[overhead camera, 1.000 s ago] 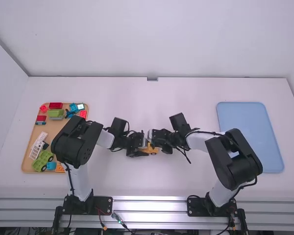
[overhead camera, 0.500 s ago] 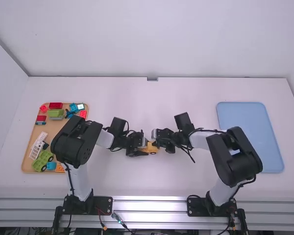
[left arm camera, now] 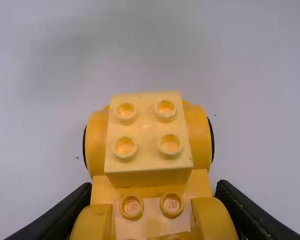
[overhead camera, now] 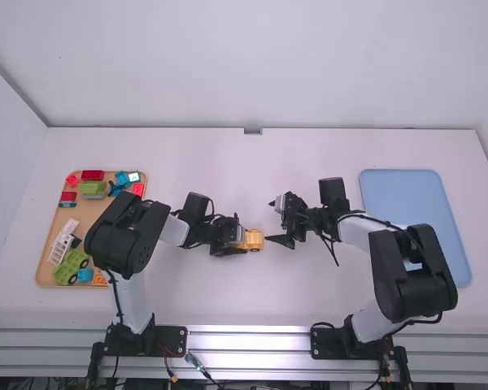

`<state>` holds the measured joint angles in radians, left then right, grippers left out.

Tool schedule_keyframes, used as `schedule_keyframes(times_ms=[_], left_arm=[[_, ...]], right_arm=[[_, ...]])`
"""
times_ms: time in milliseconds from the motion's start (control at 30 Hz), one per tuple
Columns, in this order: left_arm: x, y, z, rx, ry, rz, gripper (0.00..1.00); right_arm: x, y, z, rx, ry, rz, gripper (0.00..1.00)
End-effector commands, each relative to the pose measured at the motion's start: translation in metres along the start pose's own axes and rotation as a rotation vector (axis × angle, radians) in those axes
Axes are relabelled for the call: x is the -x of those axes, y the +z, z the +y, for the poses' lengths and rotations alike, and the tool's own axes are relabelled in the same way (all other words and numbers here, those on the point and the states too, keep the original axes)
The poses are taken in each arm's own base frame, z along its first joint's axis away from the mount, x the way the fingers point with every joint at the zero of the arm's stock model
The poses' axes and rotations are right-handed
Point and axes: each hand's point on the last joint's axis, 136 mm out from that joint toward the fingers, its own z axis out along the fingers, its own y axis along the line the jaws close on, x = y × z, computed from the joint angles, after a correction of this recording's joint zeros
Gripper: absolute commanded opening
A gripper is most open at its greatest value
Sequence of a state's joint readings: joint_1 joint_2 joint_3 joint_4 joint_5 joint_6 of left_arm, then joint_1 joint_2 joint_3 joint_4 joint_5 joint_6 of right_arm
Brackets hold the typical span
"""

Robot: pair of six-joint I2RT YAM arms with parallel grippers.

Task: Assemble lego blocks to make yellow taxi

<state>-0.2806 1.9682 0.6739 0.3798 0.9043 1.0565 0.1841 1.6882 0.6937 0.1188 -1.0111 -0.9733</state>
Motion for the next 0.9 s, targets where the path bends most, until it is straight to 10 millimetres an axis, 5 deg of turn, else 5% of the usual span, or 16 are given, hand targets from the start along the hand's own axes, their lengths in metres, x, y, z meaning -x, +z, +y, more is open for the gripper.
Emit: schedule_keyframes(times_ms=[0,333,400,467,567,767,867], left_arm=[[0.004,0.003,0.006,-0.017,-0.039,-0.012,0.64],[0.014,0.003,0.016,-0.060,-0.009,0.006,0.72],[0.013,0.003,0.015,-0.062,-0.013,0.007,0.91],[0.012,0.003,0.013,-0.064,-0.016,0.007,0.99],[0.017,-0.002,0.014,-0.064,-0.043,-0.009,0.99],[0.043,-0.036,0.031,-0.007,-0.094,-0.016,0.99],[0.057,-0.070,0.041,0.048,-0.133,0.032,0.99]], right_arm=[[0.001,-0.006,0.001,-0.004,0.071,-0.016,0.99],[0.000,-0.008,0.004,0.001,0.065,-0.033,0.99],[0.001,-0.008,0.003,-0.002,0.059,-0.034,0.99],[0.001,-0.008,0.003,-0.002,0.057,-0.035,0.99],[0.001,-0.008,0.000,-0.012,0.057,-0.035,0.99],[0.004,-0.008,-0.003,-0.023,0.051,-0.042,0.99],[0.005,-0.008,-0.004,-0.025,0.043,-0.047,0.99]])
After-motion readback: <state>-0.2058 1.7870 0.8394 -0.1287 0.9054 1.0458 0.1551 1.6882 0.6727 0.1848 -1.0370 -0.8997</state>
